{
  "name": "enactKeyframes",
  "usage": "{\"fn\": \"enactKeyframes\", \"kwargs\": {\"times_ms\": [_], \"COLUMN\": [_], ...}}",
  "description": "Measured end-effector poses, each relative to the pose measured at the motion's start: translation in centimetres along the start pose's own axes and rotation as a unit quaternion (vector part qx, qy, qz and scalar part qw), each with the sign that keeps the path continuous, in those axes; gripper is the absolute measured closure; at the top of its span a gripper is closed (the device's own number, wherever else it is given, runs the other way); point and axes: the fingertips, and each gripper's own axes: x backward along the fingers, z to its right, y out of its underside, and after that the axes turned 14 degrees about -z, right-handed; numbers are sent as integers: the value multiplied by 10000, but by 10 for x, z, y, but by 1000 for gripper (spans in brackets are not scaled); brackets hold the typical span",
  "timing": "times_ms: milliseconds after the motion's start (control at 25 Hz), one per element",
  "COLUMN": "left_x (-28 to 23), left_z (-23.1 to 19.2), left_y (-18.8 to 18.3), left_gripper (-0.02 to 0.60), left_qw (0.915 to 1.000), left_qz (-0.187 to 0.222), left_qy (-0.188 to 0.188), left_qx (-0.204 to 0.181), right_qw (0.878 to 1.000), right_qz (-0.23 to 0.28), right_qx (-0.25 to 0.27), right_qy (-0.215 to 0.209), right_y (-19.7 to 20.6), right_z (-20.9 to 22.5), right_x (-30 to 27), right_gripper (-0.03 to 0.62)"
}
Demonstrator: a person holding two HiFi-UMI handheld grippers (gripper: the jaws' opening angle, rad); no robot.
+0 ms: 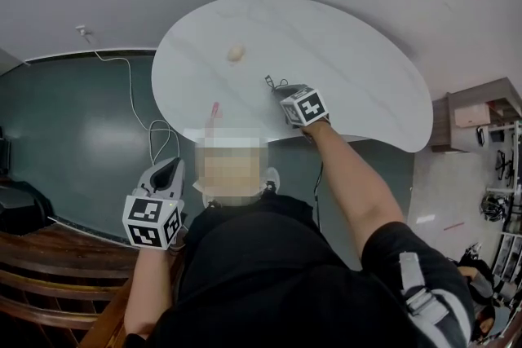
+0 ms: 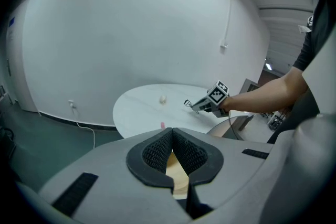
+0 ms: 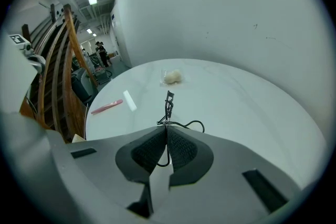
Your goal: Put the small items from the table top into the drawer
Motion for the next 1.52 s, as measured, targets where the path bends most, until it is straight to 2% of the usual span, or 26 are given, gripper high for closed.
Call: {"fn": "enactKeyframes", "kwargs": {"times_ms": [400,560,680,880,1040,1160,1320,1400,1520], "left_x": [-11,-15,-18,-18,-12,-7,1,4,8], "left_z": [-3,3,4,-1,-9,-18,-25,-27,-33], "left_y": [-10,-12,-10,4,19,31,48,59,73], "left_gripper": [566,565,565,566,566,566,566,566,566], "left_qw": [9992,9984,9978,9976,9984,9991,9998,9998,9995], "left_qz": [-59,-69,-70,-144,-155,-141,-171,-212,-292], "left_qy": [252,347,378,375,278,141,51,2,-81], "left_qx": [-315,-448,-537,-556,-477,-381,-134,-36,104], "right_qw": [9966,9945,9947,9945,9899,9780,9493,9404,9358], "right_qz": [689,690,517,-59,-525,-985,-1504,-1648,-1849], "right_qx": [-430,-581,-462,167,876,1604,2619,2821,2835], "right_qy": [-162,-540,-755,-1032,-984,-903,-873,-948,-984], "right_y": [15,39,57,84,94,106,116,122,128], "right_z": [-79,-125,-161,-221,-249,-259,-272,-278,-279], "right_x": [46,47,38,9,-22,-50,-87,-104,-127], "right_gripper": [579,579,579,579,579,579,579,579,579]}}
